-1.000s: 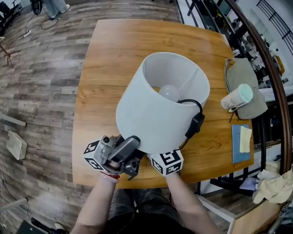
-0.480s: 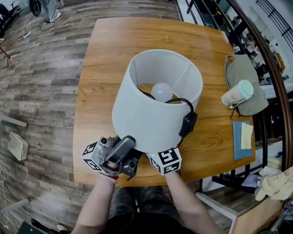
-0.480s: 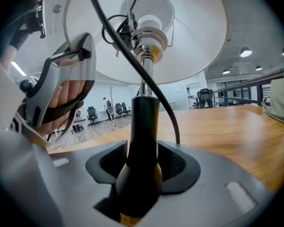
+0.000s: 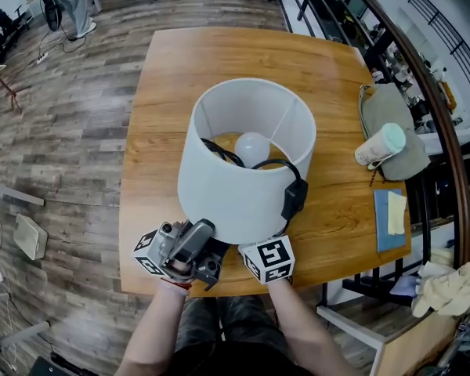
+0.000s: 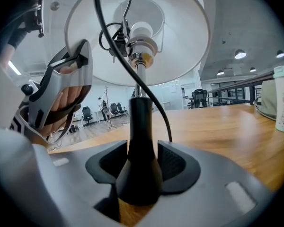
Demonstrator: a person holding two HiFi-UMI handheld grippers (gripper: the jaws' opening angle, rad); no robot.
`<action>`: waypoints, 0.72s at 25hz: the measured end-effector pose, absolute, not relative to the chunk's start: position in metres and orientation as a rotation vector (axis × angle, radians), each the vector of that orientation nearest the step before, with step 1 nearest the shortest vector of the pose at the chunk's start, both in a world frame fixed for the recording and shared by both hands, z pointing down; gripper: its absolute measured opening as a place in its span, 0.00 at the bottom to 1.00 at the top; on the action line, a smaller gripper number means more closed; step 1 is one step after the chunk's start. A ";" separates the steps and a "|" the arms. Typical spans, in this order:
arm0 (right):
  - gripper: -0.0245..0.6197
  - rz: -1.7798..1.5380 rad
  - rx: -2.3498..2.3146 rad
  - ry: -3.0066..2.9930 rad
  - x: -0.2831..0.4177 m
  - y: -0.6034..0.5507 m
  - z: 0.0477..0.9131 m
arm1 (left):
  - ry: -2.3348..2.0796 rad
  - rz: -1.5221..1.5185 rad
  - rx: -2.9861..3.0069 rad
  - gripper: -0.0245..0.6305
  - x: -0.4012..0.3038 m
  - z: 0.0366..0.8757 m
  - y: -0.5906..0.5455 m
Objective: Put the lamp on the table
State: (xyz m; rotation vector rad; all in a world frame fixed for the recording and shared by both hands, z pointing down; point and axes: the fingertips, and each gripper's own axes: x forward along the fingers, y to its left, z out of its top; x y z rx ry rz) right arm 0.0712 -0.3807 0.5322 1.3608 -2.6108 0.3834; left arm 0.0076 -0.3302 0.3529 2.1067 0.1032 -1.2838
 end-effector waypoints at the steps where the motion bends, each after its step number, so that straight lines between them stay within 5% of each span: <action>1: 0.35 0.384 1.367 -2.607 0.072 -0.380 0.532 | 0.105 -1.284 2.105 0.04 0.007 0.354 -0.329; 18: 0.35 0.374 1.538 -2.504 0.088 -0.354 0.529 | 0.059 -1.254 2.167 0.07 0.015 0.362 -0.311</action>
